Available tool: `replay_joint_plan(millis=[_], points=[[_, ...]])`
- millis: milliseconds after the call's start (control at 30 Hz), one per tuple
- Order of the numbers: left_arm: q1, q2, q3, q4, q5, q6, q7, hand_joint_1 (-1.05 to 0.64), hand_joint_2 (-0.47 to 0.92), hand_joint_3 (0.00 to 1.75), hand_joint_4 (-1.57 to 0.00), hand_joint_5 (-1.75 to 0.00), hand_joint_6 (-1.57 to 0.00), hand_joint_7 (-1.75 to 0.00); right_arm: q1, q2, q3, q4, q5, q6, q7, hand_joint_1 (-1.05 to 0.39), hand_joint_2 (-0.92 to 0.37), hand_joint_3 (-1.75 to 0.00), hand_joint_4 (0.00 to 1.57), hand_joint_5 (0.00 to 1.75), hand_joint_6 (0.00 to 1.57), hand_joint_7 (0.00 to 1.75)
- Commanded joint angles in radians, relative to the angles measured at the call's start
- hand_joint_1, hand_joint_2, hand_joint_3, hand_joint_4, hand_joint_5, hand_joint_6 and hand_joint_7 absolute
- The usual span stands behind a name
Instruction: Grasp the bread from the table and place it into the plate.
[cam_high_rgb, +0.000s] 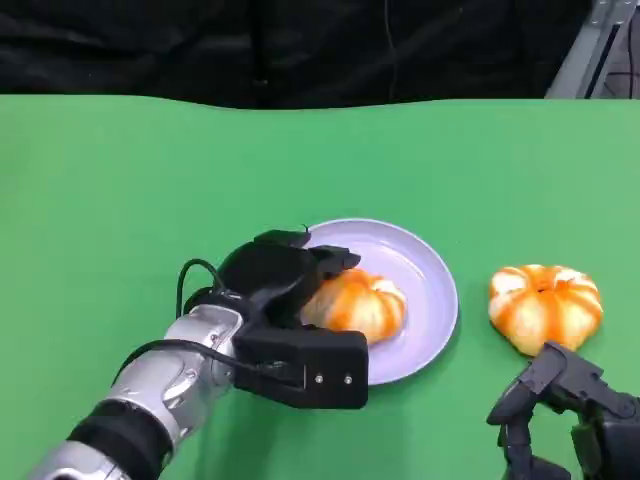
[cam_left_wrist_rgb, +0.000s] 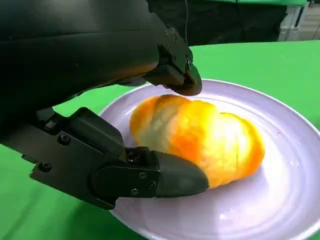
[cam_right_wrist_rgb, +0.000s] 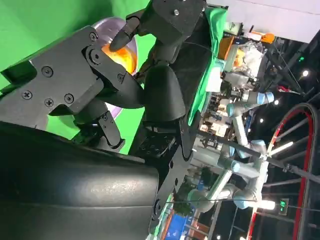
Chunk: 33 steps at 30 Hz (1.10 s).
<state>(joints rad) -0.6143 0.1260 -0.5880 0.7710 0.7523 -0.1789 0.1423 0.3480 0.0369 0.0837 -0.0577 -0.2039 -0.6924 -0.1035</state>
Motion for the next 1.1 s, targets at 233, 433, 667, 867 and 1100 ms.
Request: replay_joint_plan(millis=[233,433,667,867,1100], points=[[0.011,0.011,0.003,-0.022,-0.004,0.015,-0.013,-0.97,0.92,0.63,-0.11,-0.01,-0.37,-0.01,0.009,-0.016,-0.01,-0.011,0.001,-0.005,-0.001,-0.12,-0.48,-1.29,0.83,1.75,0.74,1.53],[0.014,0.016,0.007,-0.035,-0.008,0.013,-0.018,-0.96,0.92,0.63,-0.11,-0.01,-0.37,-0.01,0.011,-0.014,-0.007,-0.017,0.005,0.003,0.001,-0.12,-0.47,-1.3,0.83,1.75,0.74,1.54],[0.018,0.015,0.008,-0.041,-0.006,0.016,-0.011,-0.96,0.92,0.63,-0.12,-0.01,-0.38,-0.01,0.015,-0.013,-0.007,-0.023,0.011,0.009,0.004,-0.13,-0.47,-1.29,0.84,1.75,0.75,1.54],[0.021,0.017,0.008,-0.046,-0.004,0.02,-0.012,-0.96,0.92,0.63,-0.12,-0.01,-0.38,0.0,0.016,-0.012,-0.012,-0.024,0.008,0.008,0.001,-0.12,-0.47,-1.28,0.83,1.75,0.75,1.53],[0.038,0.019,0.027,-0.075,-0.027,0.012,-0.01,-0.96,0.92,0.64,-0.12,-0.01,-0.37,0.0,0.034,-0.012,-0.009,-0.047,0.009,0.028,0.006,-0.12,-0.49,-1.27,0.83,1.75,0.75,1.53]])
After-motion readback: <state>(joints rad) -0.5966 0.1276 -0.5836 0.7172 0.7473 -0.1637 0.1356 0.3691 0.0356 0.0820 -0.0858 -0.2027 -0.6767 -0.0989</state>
